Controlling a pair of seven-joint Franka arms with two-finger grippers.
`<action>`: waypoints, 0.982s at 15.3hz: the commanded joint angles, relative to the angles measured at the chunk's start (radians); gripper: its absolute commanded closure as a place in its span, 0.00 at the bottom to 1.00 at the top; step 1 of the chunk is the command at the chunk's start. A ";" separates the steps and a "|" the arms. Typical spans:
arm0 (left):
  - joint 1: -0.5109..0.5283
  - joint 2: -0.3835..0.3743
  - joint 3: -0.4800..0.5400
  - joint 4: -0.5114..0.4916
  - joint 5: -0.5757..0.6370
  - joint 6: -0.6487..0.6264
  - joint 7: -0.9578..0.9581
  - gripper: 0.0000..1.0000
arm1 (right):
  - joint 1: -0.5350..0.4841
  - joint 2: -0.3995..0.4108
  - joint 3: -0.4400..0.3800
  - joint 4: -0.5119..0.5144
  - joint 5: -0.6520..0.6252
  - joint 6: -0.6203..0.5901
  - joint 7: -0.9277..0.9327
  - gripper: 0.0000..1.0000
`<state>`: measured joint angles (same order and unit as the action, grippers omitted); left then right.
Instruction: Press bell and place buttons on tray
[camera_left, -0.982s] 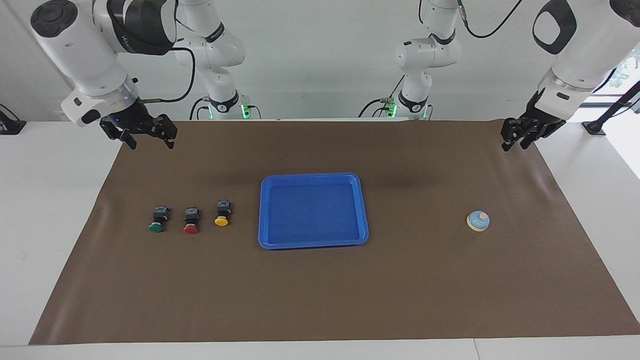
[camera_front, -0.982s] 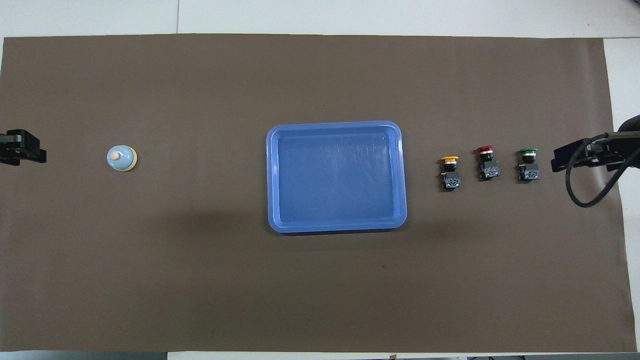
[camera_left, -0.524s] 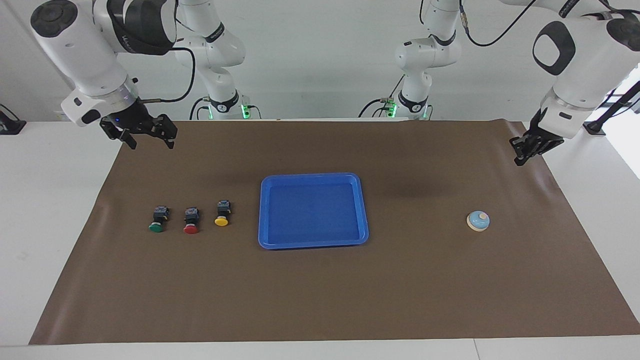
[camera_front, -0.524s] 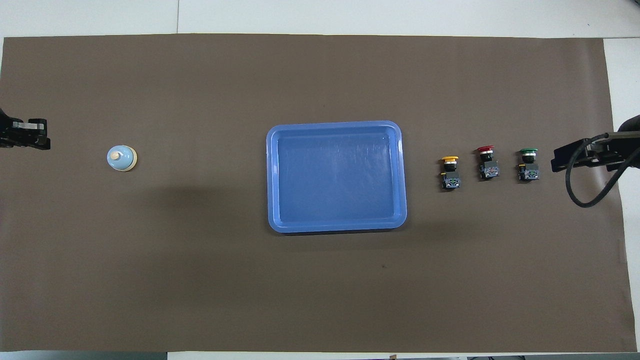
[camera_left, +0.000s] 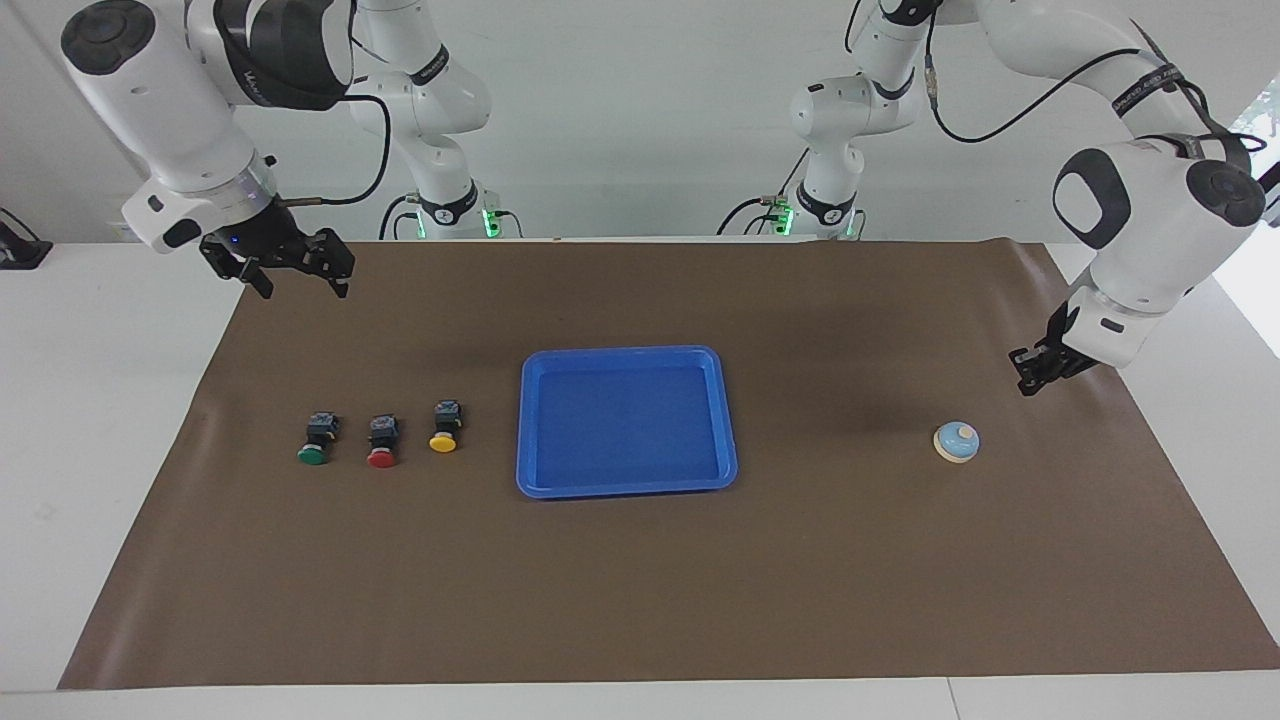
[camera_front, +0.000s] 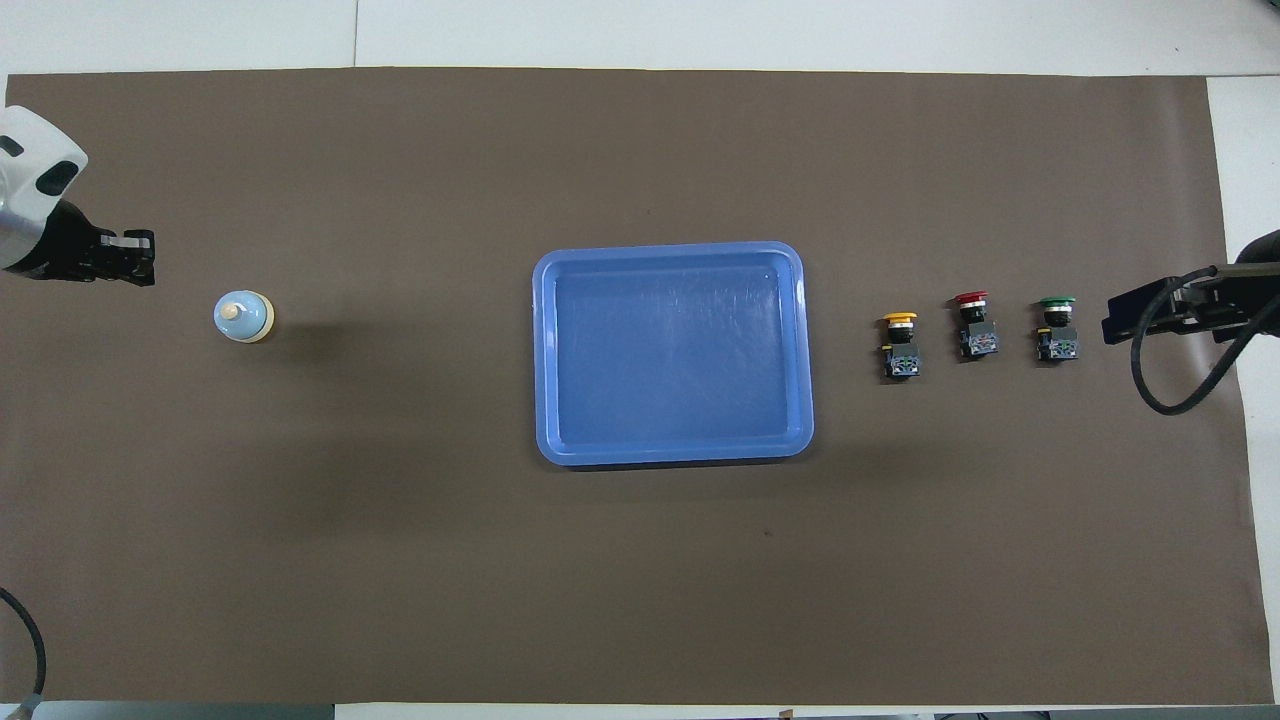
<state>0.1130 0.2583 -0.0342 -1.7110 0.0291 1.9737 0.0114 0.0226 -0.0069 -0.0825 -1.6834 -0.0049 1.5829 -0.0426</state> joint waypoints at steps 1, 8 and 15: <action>0.017 0.021 -0.009 -0.039 0.020 0.077 0.012 1.00 | -0.006 -0.005 0.006 0.004 -0.007 -0.015 -0.016 0.00; 0.004 0.041 -0.009 -0.105 0.020 0.184 0.010 1.00 | -0.006 -0.007 0.006 0.004 -0.007 -0.015 -0.016 0.00; -0.015 0.052 -0.009 -0.196 0.022 0.266 0.010 1.00 | -0.006 -0.007 0.006 0.004 -0.007 -0.015 -0.016 0.00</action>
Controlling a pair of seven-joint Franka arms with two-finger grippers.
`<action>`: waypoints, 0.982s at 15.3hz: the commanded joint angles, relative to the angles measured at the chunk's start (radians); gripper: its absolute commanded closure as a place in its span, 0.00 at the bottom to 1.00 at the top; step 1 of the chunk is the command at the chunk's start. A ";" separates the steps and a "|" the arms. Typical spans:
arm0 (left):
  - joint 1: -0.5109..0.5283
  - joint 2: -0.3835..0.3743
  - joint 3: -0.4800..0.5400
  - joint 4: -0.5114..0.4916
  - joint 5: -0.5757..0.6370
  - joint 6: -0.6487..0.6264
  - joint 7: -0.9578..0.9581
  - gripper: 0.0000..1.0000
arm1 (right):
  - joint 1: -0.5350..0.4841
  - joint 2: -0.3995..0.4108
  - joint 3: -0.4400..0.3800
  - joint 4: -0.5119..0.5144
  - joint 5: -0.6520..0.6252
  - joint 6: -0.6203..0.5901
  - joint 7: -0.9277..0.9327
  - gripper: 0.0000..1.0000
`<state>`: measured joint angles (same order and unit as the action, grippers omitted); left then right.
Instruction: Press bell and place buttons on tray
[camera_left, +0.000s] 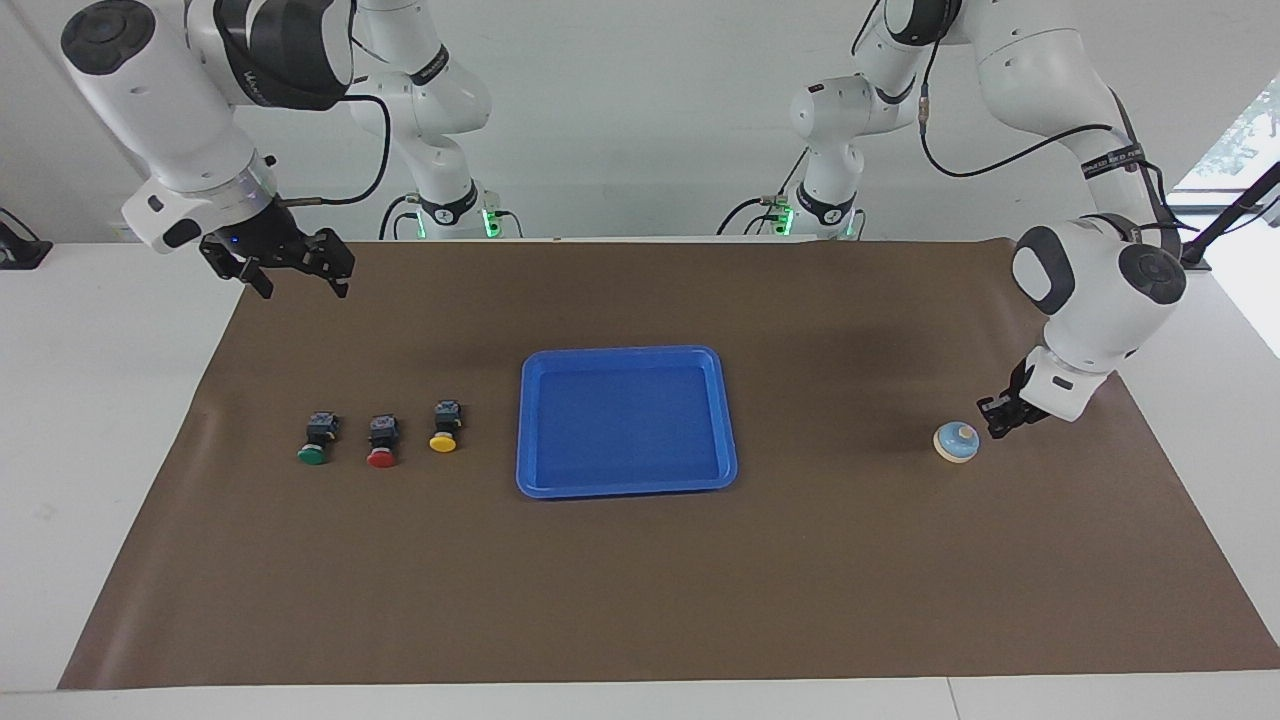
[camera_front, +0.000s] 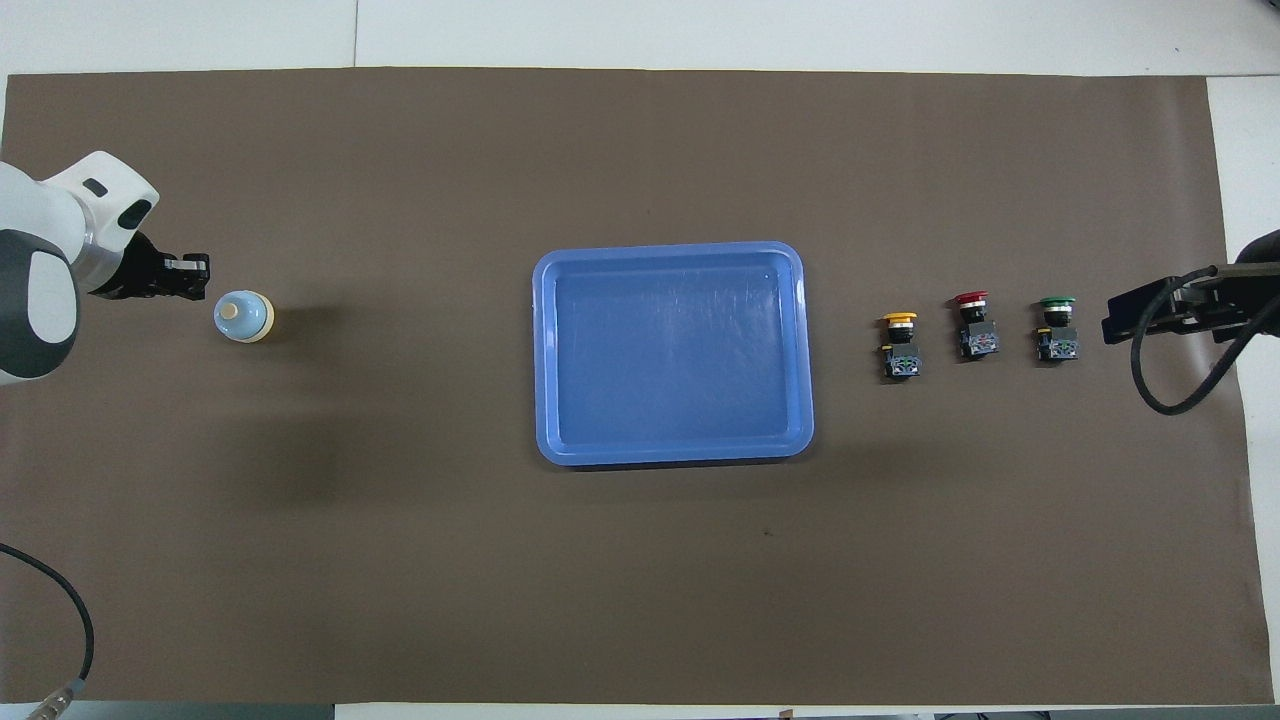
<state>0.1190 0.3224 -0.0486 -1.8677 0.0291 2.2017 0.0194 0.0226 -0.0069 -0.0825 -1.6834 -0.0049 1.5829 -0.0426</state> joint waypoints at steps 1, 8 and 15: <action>-0.025 -0.016 0.006 -0.050 0.022 0.039 0.001 1.00 | -0.006 -0.007 0.006 0.004 -0.007 -0.015 -0.016 0.00; -0.024 -0.017 0.006 0.120 0.022 -0.138 0.002 1.00 | -0.006 -0.005 0.006 0.004 -0.007 -0.015 -0.016 0.00; -0.055 -0.144 -0.005 0.289 0.020 -0.513 -0.013 0.00 | -0.006 -0.007 0.007 0.004 -0.007 -0.015 -0.016 0.00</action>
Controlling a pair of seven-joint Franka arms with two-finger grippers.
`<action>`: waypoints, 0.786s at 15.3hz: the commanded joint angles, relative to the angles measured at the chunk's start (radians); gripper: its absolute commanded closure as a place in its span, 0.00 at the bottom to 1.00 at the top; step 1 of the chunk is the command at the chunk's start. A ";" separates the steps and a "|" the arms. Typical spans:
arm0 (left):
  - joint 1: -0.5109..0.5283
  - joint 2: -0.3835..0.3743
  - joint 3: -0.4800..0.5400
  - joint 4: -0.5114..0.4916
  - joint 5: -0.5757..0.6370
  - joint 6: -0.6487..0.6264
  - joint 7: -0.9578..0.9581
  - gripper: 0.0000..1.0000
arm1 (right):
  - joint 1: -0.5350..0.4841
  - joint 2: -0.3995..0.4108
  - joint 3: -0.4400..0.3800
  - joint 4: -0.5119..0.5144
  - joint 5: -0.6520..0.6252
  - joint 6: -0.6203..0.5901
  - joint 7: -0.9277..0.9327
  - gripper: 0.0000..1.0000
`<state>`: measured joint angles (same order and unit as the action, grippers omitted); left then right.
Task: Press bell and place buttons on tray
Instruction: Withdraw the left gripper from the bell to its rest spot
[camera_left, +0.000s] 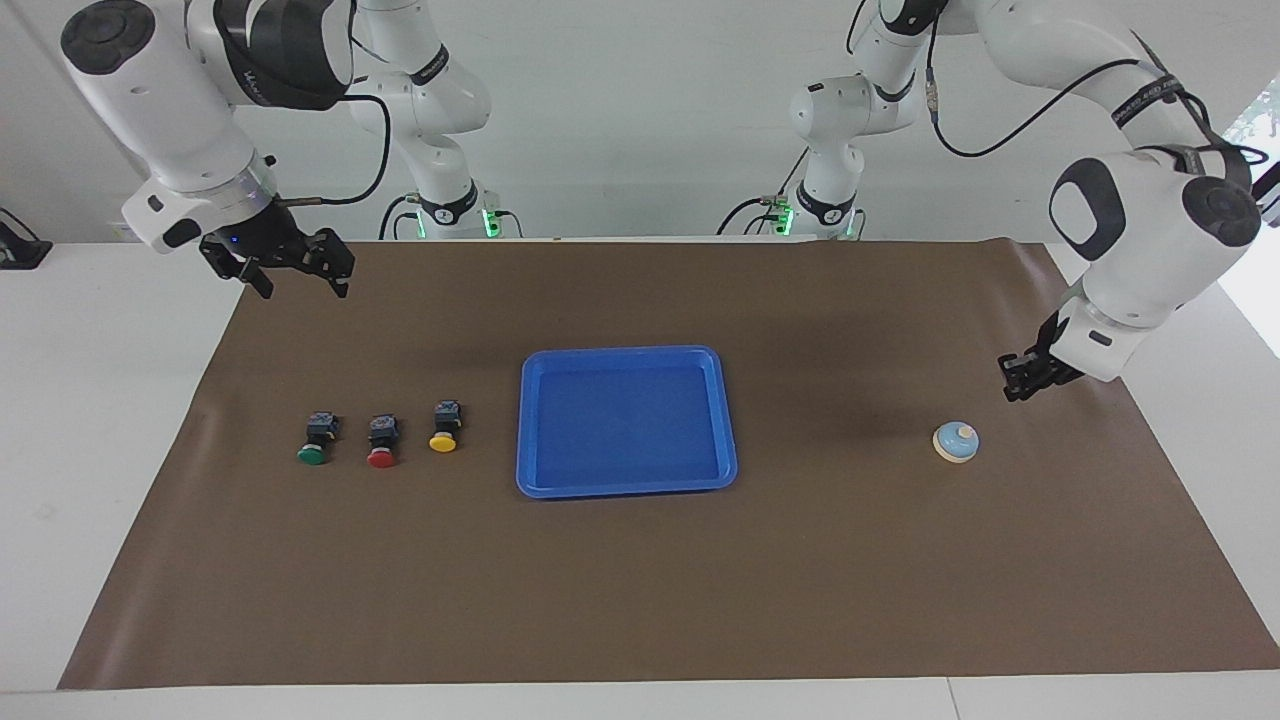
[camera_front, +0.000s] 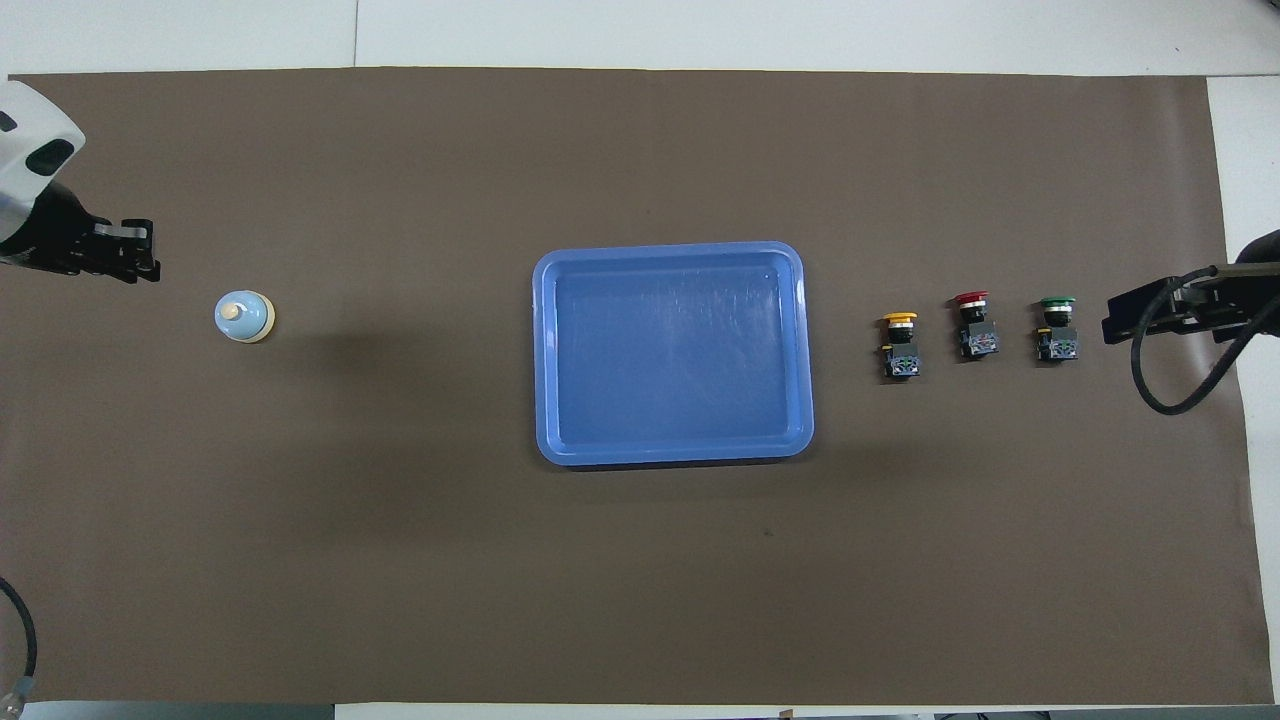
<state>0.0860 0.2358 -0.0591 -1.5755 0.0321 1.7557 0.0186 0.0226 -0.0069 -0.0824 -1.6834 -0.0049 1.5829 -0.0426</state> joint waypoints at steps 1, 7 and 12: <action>-0.028 -0.093 0.005 -0.001 0.017 -0.108 -0.012 0.00 | -0.006 -0.007 0.006 0.004 -0.007 -0.015 -0.016 0.00; -0.034 -0.243 0.007 -0.004 -0.027 -0.332 0.000 0.00 | -0.006 -0.007 0.006 0.004 -0.007 -0.015 -0.016 0.00; -0.077 -0.285 0.007 -0.011 -0.027 -0.354 -0.014 0.00 | -0.006 -0.007 0.006 0.004 -0.007 -0.015 -0.016 0.00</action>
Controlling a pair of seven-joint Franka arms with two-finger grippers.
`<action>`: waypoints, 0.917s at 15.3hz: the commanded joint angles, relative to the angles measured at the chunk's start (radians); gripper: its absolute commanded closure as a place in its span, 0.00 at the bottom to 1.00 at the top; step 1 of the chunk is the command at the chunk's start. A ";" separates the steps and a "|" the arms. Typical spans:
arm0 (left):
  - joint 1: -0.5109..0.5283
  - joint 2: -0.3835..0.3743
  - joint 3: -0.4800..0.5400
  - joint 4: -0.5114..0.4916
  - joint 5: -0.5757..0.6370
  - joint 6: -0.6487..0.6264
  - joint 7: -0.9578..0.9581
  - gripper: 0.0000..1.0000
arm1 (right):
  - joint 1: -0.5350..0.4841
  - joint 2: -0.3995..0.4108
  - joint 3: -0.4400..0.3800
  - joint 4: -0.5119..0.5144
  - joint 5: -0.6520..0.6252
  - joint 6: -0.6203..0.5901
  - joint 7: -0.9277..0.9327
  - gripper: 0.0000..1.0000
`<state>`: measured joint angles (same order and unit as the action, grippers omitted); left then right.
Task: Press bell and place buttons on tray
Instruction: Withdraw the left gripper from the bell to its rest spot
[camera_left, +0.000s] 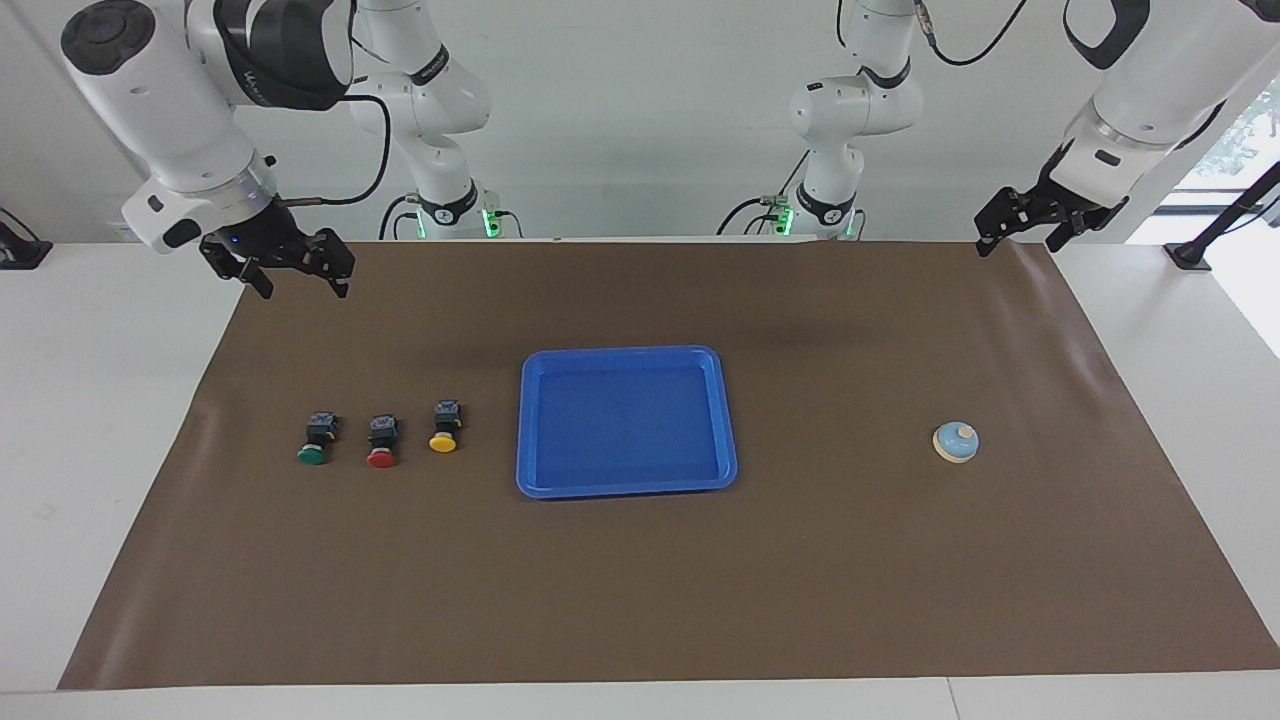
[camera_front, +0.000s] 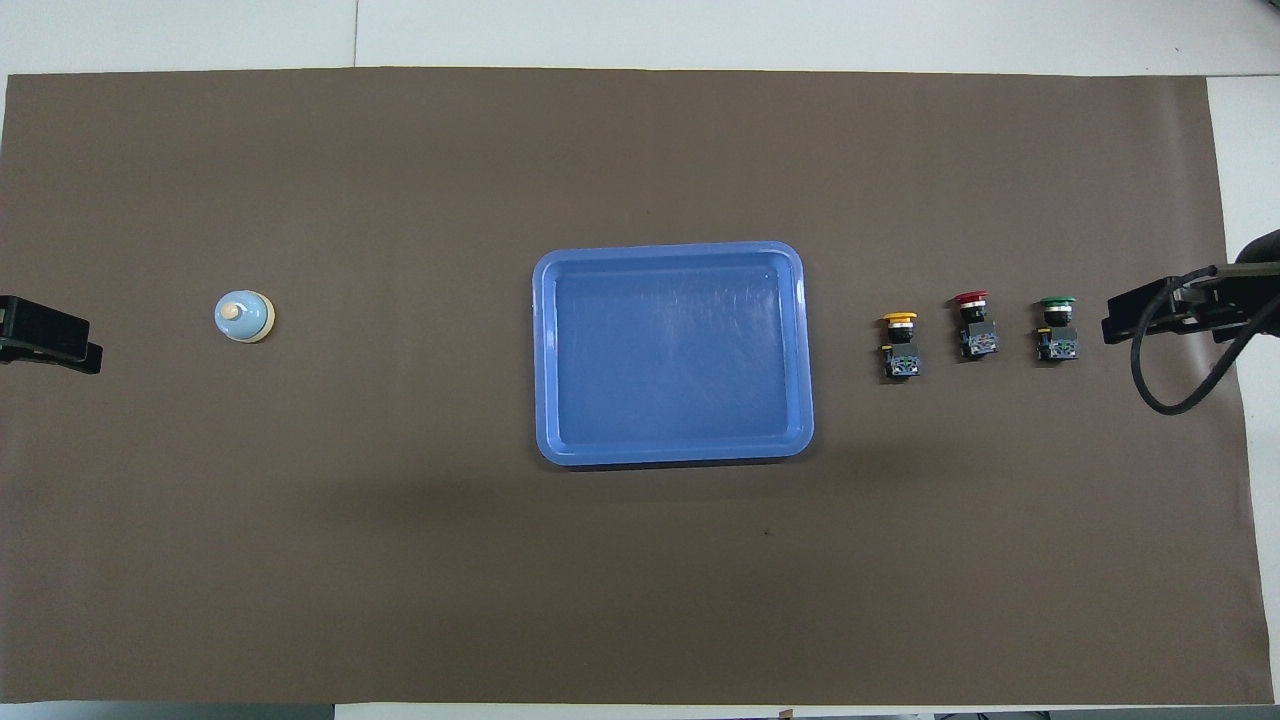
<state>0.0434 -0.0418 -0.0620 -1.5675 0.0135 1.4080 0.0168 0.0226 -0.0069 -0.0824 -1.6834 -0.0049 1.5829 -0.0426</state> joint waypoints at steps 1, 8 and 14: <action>-0.034 -0.006 0.011 -0.017 -0.009 -0.003 -0.011 0.00 | -0.006 -0.007 0.006 0.004 -0.007 -0.015 -0.016 0.00; -0.030 0.026 0.008 0.030 -0.015 0.006 0.000 0.00 | -0.006 -0.007 0.006 0.004 -0.007 -0.015 -0.016 0.00; -0.031 0.028 0.010 -0.020 -0.012 0.049 -0.003 0.00 | -0.006 -0.007 0.006 0.004 -0.007 -0.015 -0.016 0.00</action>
<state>0.0186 -0.0256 -0.0596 -1.5717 0.0115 1.4368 0.0157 0.0226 -0.0069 -0.0824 -1.6834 -0.0049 1.5829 -0.0426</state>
